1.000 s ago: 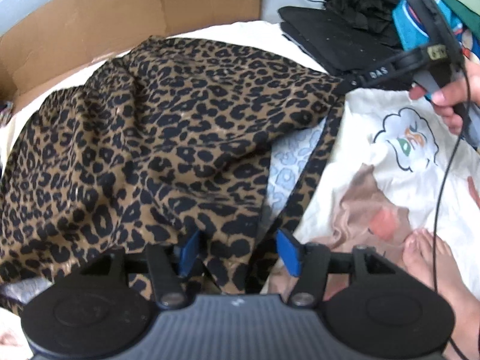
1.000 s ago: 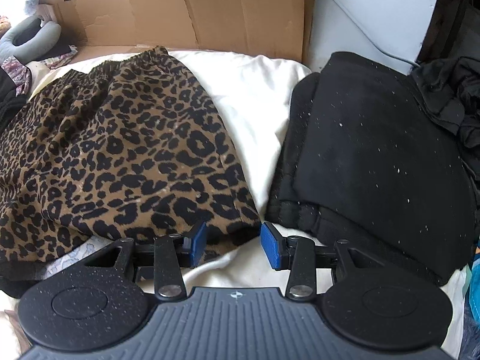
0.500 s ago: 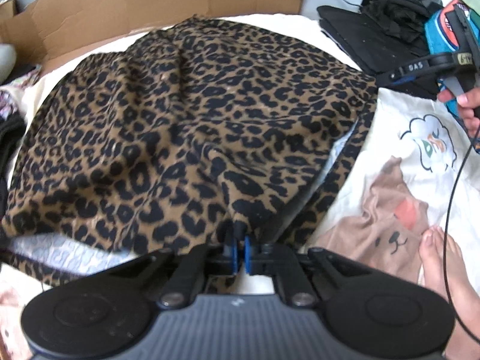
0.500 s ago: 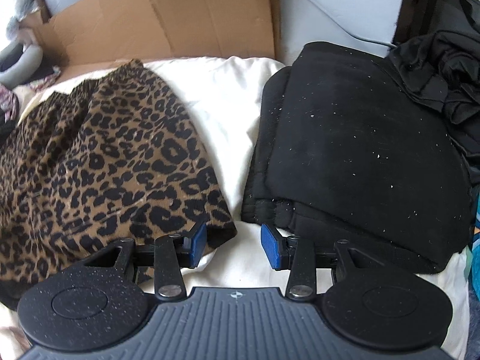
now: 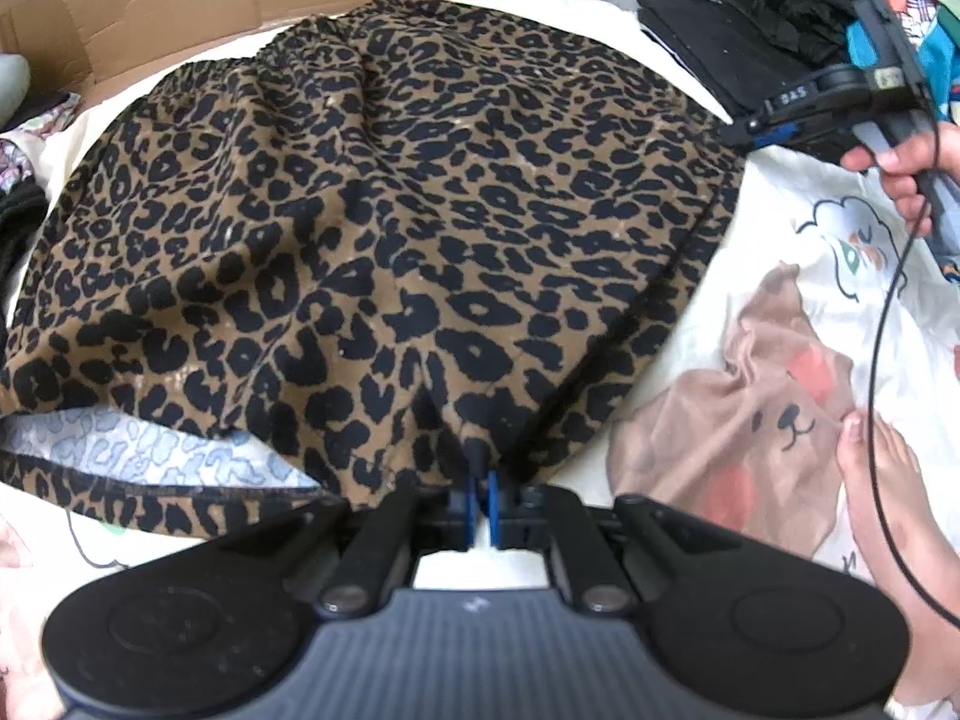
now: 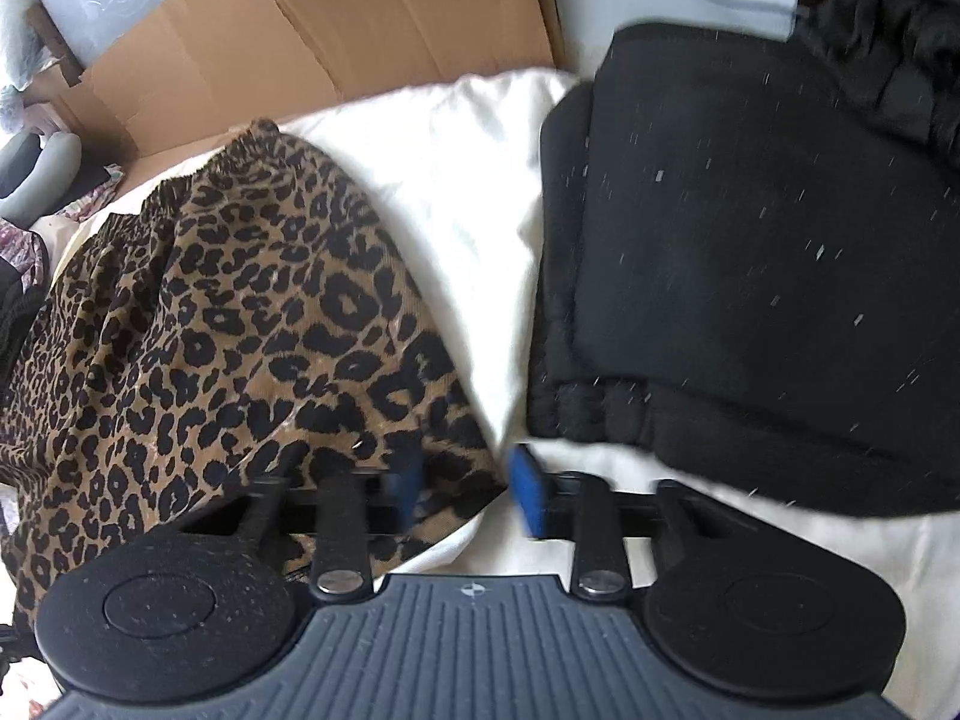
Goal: Fold clothes
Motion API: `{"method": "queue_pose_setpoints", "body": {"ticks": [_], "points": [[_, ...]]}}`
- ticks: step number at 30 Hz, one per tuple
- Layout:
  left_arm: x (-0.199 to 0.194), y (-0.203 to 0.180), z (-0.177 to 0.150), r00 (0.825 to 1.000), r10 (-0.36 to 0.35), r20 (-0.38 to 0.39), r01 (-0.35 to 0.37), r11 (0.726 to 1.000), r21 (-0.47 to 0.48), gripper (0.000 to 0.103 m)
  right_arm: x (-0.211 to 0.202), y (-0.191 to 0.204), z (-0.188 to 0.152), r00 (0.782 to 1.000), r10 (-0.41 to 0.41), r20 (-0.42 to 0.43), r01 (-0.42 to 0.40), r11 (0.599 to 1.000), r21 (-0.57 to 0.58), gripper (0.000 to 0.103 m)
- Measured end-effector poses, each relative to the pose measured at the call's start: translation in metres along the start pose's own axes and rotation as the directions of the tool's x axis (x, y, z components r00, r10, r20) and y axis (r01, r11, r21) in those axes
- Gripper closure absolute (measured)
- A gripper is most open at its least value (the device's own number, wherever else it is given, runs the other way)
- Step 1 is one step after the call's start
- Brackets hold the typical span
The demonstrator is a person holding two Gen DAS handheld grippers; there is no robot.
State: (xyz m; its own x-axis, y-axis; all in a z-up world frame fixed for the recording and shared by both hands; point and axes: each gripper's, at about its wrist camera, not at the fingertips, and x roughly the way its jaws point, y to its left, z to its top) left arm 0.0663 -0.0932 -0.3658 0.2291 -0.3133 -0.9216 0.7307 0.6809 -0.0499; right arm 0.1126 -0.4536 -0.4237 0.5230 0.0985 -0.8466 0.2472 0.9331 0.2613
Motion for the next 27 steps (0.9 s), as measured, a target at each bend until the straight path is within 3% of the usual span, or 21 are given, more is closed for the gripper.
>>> {"method": "queue_pose_setpoints", "body": {"ticks": [1, 2, 13, 20, 27], "points": [[-0.001, -0.001, 0.001, 1.000, -0.006, 0.000, 0.006, 1.000, 0.004, 0.099, -0.001, 0.000, 0.000, 1.000, 0.001, 0.001, -0.001, 1.000, 0.000, 0.101], [-0.003, -0.002, 0.002, 1.000, -0.013, 0.000, 0.013, 1.000, 0.006, 0.099, -0.003, 0.001, 0.000, 1.000, -0.002, 0.006, 0.002, 1.000, -0.008, 0.102], [-0.011, -0.012, 0.004, 0.995, -0.095, -0.007, 0.095, 0.995, 0.035, 0.100, -0.009, 0.000, 0.008, 0.997, -0.074, 0.028, 0.075, 0.996, -0.038, 0.103], [0.011, -0.010, 0.003, 0.992, -0.114, -0.056, 0.114, 0.994, -0.005, 0.100, -0.001, -0.002, 0.004, 0.997, -0.080, 0.018, 0.081, 0.997, -0.014, 0.103], [-0.001, -0.006, 0.008, 0.987, -0.157, -0.040, 0.156, 0.987, -0.029, 0.100, -0.018, 0.008, 0.004, 0.993, -0.099, 0.066, 0.104, 0.992, -0.073, 0.103]]}}
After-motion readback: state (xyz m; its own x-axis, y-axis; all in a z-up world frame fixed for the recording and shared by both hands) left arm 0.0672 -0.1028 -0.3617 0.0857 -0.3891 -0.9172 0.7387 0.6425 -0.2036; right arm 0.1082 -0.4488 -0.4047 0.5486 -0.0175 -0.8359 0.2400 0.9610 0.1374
